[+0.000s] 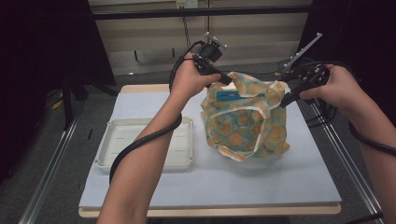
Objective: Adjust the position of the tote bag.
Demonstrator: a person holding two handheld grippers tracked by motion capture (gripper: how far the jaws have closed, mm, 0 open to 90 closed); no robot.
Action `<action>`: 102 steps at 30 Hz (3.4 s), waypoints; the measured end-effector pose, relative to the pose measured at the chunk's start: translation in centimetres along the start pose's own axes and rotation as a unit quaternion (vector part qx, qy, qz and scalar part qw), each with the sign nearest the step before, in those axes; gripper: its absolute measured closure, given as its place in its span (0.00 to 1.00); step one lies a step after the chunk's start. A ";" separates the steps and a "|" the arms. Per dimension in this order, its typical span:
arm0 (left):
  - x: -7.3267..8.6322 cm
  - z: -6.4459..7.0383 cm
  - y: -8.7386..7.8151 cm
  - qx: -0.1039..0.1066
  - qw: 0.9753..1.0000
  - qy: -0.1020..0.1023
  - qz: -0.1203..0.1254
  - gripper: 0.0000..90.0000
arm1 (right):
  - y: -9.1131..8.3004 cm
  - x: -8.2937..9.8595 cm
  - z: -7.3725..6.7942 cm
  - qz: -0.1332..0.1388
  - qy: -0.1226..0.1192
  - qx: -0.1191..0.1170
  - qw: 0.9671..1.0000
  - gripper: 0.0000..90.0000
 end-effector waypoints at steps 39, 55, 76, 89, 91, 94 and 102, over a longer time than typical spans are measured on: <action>3.3 -1.9 1.1 -0.012 0.999 -0.046 -0.027 0.98 | 3.7 5.8 3.7 -0.029 0.032 -0.020 0.999 0.86; 2.2 -1.1 1.0 -0.014 0.999 -0.032 -0.028 0.98 | -0.9 1.7 0.6 0.036 -0.019 0.013 0.999 0.58; 1.9 -1.1 1.8 0.000 0.999 -0.033 -0.016 0.98 | -1.0 2.1 1.2 0.027 -0.004 -0.029 0.999 1.00; 0.4 -1.6 2.4 0.007 0.999 -0.031 -0.009 0.97 | -1.0 2.4 3.0 0.061 0.035 -0.045 0.997 1.00; 0.0 -1.5 2.0 0.010 0.999 -0.030 -0.003 0.97 | -1.5 2.4 3.0 0.058 0.029 -0.041 0.997 1.00; -0.4 -1.5 1.6 0.007 1.000 -0.030 0.004 0.97 | -1.8 2.4 2.8 0.053 0.031 -0.048 0.997 1.00; 0.4 -2.3 2.2 -0.032 0.999 -0.035 0.003 0.75 | 0.2 2.9 3.9 0.033 0.038 -0.010 0.999 1.00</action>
Point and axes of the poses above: each handheld gripper's, and its own axes: y roughly forward along the jaws, x roughly out of its underside, z roughly to its right, the point moved 8 cm from there along y, roughly forward along the jaws, and after that the axes turned 13 degrees about y, right-handed, at the moved point
